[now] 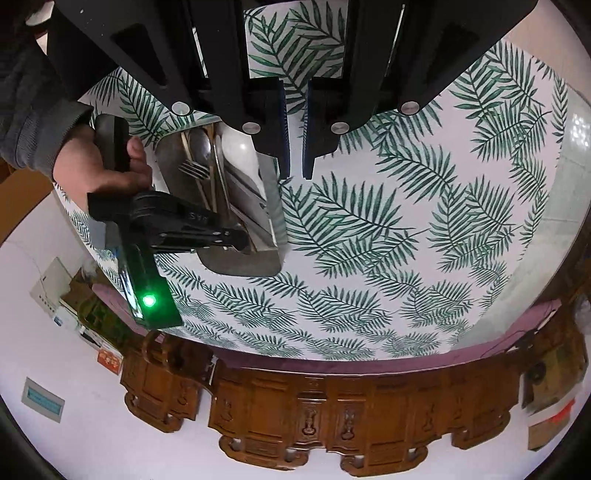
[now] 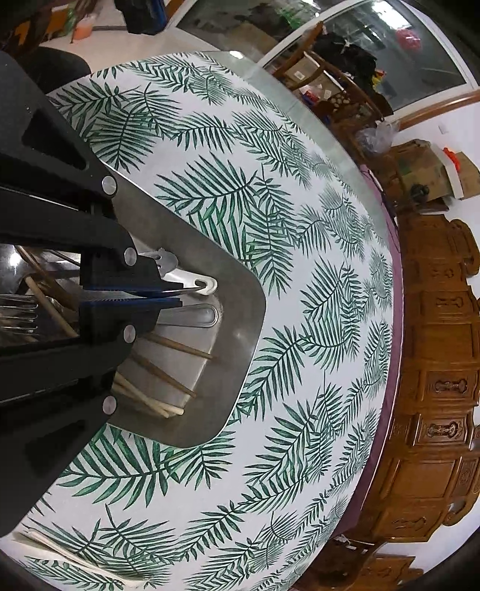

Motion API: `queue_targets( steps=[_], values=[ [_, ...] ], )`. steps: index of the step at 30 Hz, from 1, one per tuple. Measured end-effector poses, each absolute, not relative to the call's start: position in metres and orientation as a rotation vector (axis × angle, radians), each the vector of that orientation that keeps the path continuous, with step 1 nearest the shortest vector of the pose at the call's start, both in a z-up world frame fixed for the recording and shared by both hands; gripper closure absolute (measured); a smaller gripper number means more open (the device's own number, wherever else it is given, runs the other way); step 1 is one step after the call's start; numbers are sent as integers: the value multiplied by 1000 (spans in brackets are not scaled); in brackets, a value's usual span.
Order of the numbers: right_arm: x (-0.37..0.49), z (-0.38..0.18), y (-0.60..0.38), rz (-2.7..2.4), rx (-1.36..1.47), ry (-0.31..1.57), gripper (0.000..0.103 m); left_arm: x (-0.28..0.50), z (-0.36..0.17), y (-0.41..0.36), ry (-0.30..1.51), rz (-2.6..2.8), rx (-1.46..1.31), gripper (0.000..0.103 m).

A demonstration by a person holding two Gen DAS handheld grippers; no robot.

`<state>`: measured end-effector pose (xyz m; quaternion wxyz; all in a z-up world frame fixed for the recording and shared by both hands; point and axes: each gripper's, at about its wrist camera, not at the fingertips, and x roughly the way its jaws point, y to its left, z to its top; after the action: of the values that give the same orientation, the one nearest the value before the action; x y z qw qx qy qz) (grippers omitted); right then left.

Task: Organize utensils
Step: 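Lower the right tool into the grey tray and release a held utensil, then move the right tool toward the two white plastic spoons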

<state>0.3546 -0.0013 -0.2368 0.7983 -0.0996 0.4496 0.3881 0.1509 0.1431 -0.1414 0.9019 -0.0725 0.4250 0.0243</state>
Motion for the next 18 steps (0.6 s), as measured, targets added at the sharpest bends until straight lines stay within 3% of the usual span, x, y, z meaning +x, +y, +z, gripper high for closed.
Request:
queue_targets(
  steps=[18],
  values=[
    [337, -186, -94, 860, -189, 819, 96, 169, -144, 95, 880, -29, -123, 97]
  ],
)
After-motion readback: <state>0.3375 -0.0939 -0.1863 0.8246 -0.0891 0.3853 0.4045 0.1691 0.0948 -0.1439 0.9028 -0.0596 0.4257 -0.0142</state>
